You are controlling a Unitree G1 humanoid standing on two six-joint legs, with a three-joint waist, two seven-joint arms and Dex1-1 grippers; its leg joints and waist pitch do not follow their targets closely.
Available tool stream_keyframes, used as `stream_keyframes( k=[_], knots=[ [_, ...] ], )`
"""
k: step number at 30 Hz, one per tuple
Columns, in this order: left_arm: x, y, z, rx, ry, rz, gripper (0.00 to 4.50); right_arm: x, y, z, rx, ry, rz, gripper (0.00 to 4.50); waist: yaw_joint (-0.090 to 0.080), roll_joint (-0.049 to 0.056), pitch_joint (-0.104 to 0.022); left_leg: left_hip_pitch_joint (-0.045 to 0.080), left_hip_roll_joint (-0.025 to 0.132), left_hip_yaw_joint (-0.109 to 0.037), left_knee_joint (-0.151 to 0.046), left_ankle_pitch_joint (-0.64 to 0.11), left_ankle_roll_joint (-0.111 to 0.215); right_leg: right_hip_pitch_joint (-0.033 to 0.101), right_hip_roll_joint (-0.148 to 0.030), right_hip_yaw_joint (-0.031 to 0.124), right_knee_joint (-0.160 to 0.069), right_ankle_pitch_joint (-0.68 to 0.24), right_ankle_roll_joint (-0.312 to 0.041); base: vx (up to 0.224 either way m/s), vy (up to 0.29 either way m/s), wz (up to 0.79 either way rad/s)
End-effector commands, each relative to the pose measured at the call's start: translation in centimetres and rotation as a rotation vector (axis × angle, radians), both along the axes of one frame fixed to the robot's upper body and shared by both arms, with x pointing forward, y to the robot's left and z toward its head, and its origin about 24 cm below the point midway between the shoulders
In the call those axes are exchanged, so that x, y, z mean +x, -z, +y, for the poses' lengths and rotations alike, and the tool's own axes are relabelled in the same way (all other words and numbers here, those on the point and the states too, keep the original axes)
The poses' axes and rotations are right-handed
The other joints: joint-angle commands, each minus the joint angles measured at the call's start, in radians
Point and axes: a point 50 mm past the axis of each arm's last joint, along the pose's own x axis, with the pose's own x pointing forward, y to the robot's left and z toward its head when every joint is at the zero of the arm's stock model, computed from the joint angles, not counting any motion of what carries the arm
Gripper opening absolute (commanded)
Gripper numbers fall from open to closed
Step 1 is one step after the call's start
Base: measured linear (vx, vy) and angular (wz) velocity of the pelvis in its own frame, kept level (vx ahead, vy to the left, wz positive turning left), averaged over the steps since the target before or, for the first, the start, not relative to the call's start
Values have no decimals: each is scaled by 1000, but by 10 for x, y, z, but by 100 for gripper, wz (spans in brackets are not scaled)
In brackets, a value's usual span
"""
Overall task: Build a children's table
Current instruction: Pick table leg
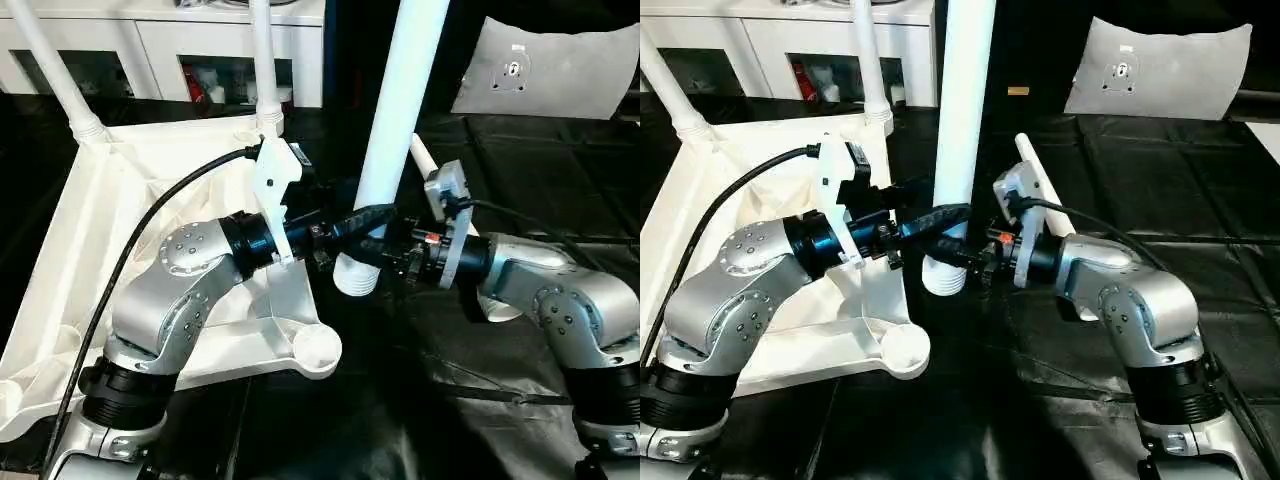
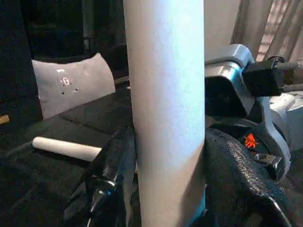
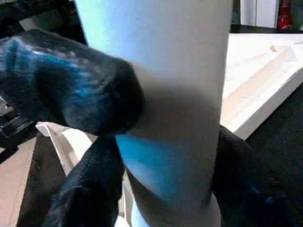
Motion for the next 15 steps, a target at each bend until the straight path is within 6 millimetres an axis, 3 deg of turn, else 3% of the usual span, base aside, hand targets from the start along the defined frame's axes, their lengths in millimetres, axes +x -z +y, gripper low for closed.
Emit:
stream_keyframes(
  k=[1,15],
  knots=[
    [-2,-6,-1,-1,7,-37,188,-1,2,2,-16,-10,8,207,2,-7,-75,12,62,-13,-59,27,81,61,-92,54,-57,103,-274,0,0,0],
    [0,-8,0,-6,-1,-40,188,-2,4,2,-27,-13,6,195,3,-6,-77,12,62,-14,-57,31,85,62,-92,54,-54,115,-278,0,0,0]
  ],
)
